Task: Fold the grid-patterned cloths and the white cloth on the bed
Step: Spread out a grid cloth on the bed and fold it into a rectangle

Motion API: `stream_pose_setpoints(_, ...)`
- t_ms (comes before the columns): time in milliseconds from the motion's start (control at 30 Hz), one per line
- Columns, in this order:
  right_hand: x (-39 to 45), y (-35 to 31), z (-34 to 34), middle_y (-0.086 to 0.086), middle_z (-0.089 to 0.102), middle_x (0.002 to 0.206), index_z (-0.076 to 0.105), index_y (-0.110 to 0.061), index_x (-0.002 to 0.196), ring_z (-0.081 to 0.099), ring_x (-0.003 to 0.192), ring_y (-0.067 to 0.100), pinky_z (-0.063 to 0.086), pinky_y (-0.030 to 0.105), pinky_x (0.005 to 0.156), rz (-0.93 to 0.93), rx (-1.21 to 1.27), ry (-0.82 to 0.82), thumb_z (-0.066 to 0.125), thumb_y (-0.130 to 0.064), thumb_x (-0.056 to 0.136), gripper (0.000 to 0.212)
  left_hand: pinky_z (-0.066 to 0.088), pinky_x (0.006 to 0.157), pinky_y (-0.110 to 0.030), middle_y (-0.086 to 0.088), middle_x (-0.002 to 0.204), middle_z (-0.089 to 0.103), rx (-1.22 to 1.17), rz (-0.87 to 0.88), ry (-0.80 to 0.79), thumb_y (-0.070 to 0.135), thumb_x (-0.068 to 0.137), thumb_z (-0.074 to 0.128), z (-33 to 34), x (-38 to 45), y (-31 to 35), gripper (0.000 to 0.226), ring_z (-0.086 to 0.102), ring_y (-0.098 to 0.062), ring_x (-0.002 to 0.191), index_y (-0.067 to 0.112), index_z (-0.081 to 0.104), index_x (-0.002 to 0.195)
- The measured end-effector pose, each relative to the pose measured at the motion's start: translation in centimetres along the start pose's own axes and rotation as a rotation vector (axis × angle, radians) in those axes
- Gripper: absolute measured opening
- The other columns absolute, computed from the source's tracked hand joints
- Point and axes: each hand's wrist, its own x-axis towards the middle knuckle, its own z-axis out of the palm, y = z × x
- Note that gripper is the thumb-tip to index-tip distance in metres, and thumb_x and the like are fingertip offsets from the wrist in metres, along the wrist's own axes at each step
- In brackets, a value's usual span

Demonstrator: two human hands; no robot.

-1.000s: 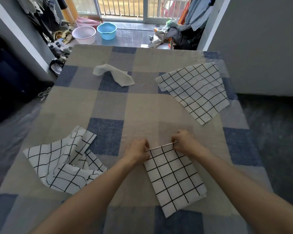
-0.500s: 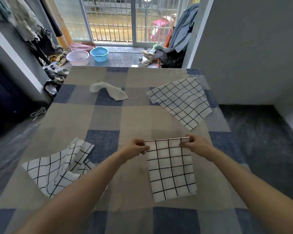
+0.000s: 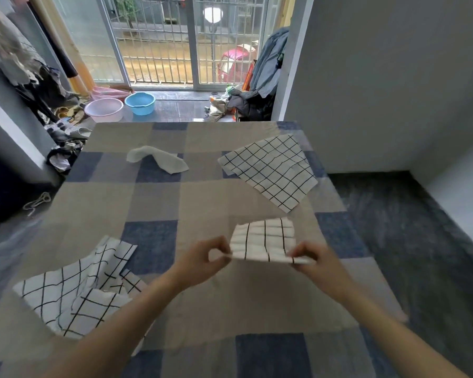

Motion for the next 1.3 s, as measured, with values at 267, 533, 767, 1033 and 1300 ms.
stream_pose_setpoints(267,-8.5,10.4,7.9,-0.019,0.062,0.087,0.049,-0.041,0.092,0.061,0.084,0.013,0.048,0.032,0.073,-0.013,-0.484,-0.195,0.051,-0.029,0.060,0.035,0.037,0.090,-0.023,0.019,0.114,0.057,0.608,0.139,-0.390,0.043,0.070,0.053,5.2,-8.1,-5.6,0.037,0.052,-0.006,0.105,0.041,0.049,0.106)
stream_pose_setpoints(533,-8.8,10.6,8.0,-0.009,0.059,0.118,0.058,-0.037,0.110,0.057,0.104,0.015,0.053,0.035,0.082,-0.117,-0.527,-0.131,0.070,-0.030,0.063,0.049,0.003,0.111,-0.025,0.013,0.159,0.015,0.588,0.022,-0.466,0.061,0.067,0.033,5.7,-7.1,-5.9,0.089,0.015,-0.012,0.145,0.035,0.019,0.151)
stream_pose_setpoints(767,-7.3,9.7,7.6,0.002,0.051,0.134,0.052,-0.029,0.126,0.060,0.104,0.027,0.055,0.039,0.078,-0.123,-0.663,-0.129,0.049,-0.037,0.062,0.064,0.046,0.096,-0.031,0.011,0.132,0.055,0.661,0.097,-0.327,0.052,0.070,0.048,6.3,-7.2,-7.0,0.063,0.058,-0.013,0.113,0.032,0.051,0.129)
stream_pose_setpoints(1033,-8.0,10.3,7.9,0.000,0.032,0.154,0.041,-0.031,0.142,0.038,0.120,0.020,0.050,0.039,0.082,-0.228,-0.807,-0.223,0.055,-0.050,0.062,0.083,0.047,0.095,-0.032,0.011,0.135,0.055,0.668,0.195,-0.280,0.052,0.080,0.052,6.0,-7.6,-7.6,0.043,0.050,-0.012,0.121,0.036,0.055,0.120)
stream_pose_setpoints(1300,-7.8,10.8,7.9,-0.005,0.049,0.132,0.060,-0.033,0.099,0.052,0.108,0.019,0.043,0.030,0.073,-0.373,-0.676,-0.145,0.061,-0.031,0.069,0.029,0.049,0.091,-0.032,0.015,0.133,0.055,0.692,0.193,-0.315,0.063,0.072,0.046,6.0,-6.9,-7.2,0.063,0.055,-0.013,0.116,0.035,0.050,0.128)
